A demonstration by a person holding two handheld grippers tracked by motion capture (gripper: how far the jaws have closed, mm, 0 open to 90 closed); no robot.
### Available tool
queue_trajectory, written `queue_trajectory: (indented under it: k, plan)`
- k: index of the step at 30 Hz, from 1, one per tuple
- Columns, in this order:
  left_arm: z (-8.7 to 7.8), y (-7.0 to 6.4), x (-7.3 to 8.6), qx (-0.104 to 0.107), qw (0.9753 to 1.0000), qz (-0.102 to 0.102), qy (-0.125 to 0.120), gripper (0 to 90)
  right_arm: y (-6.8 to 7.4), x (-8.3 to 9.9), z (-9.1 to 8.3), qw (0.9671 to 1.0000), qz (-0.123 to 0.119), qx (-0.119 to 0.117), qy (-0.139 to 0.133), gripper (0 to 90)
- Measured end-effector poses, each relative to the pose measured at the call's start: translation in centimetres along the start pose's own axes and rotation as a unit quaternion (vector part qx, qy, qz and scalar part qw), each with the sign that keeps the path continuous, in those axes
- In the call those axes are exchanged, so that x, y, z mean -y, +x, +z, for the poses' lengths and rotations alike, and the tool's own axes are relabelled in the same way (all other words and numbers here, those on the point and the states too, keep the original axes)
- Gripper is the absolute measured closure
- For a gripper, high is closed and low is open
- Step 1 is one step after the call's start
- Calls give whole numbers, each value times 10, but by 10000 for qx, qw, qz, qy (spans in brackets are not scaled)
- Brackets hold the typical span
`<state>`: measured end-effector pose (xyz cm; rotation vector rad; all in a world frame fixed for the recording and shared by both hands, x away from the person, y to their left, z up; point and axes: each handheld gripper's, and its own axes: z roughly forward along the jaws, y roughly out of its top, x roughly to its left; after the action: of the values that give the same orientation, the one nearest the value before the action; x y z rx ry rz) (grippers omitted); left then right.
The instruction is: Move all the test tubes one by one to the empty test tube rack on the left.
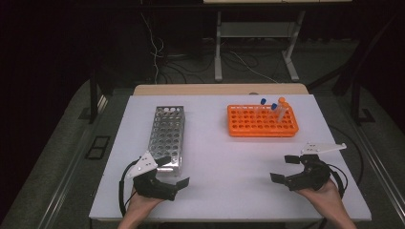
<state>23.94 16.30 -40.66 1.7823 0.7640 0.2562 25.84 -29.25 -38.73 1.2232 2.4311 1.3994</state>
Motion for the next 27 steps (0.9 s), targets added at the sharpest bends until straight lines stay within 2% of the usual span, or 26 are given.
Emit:
queue_trajectory:
  k: [13, 27]
  plan:
    - [1, -1, 0, 13, 10000, 7, 32, 0, -11, -16, 0, 10000, 22, 3, 96, 3]
    - [0, 0, 0, 24, 10000, -43, -24, 0, -31, -37, -1, 9997, 27, 120, 188, 3]
